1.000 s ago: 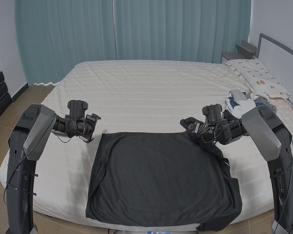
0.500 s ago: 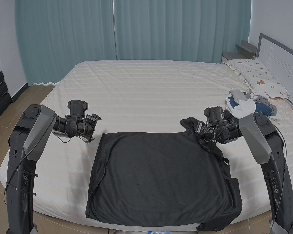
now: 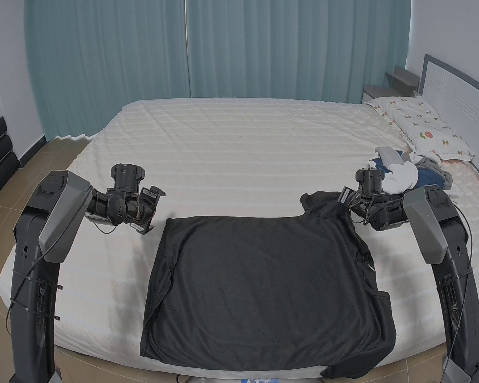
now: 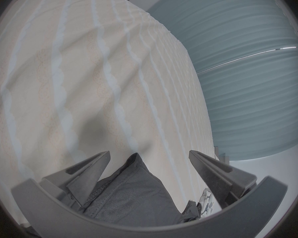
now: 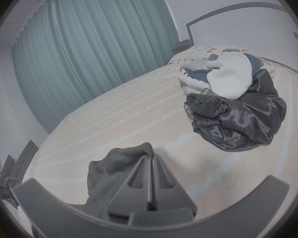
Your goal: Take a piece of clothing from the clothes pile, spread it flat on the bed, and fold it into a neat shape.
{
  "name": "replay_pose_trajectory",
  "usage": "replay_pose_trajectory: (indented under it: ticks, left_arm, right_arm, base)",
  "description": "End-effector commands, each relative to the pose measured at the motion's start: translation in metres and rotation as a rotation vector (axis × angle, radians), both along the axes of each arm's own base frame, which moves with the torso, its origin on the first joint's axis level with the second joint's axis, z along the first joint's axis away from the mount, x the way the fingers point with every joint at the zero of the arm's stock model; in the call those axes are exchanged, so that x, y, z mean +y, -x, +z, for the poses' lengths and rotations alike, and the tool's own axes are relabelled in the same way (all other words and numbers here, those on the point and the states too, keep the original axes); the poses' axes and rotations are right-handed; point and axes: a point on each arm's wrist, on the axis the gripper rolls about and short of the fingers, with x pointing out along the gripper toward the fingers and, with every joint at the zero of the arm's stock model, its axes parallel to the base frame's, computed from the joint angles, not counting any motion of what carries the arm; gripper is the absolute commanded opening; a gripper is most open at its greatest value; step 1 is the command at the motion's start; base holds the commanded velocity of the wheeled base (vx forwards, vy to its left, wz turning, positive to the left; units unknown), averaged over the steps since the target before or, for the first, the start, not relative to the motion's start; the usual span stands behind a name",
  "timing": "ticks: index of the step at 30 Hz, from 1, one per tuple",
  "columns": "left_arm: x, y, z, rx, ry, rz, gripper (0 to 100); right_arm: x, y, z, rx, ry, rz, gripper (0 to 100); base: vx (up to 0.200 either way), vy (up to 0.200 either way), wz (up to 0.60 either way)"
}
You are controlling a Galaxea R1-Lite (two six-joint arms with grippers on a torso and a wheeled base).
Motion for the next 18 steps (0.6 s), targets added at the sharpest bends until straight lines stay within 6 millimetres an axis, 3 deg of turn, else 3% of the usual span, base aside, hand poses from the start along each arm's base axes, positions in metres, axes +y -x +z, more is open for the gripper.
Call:
replay_pose_trajectory:
  ticks: [1,4,5,13,18]
  left_arm:
    - [0.000,0.000,-0.001,0.001,0.000,0.000,100]
    - [-0.001,0.000,-0.001,0.001,-0.001,0.000,100]
    - [-0.001,0.000,-0.001,0.001,-0.001,0.000,100]
    - [-0.001,0.000,-0.001,0.001,-0.001,0.000,100]
    - [-0.001,0.000,-0.001,0.001,-0.002,-0.001,100]
  right_arm:
    - [-0.008,-0.003,-0.007,-0.002,-0.003,-0.011,0]
    - [-0.014,-0.007,-0.010,-0.030,-0.011,-0.007,0]
    - [-0.015,-0.008,-0.010,-0.031,-0.015,-0.002,100]
    - [-0.032,-0.007,-0.007,-0.043,-0.030,0.000,100]
    - [-0.046,0.008,0.004,-0.006,-0.047,0.021,100]
  base:
    - [0.000,0.000,0.00]
    - [0.000,0.000,0.00]
    - [0.000,0.000,0.00]
    - [0.000,0.000,0.00]
    - [0.000,0.000,0.00]
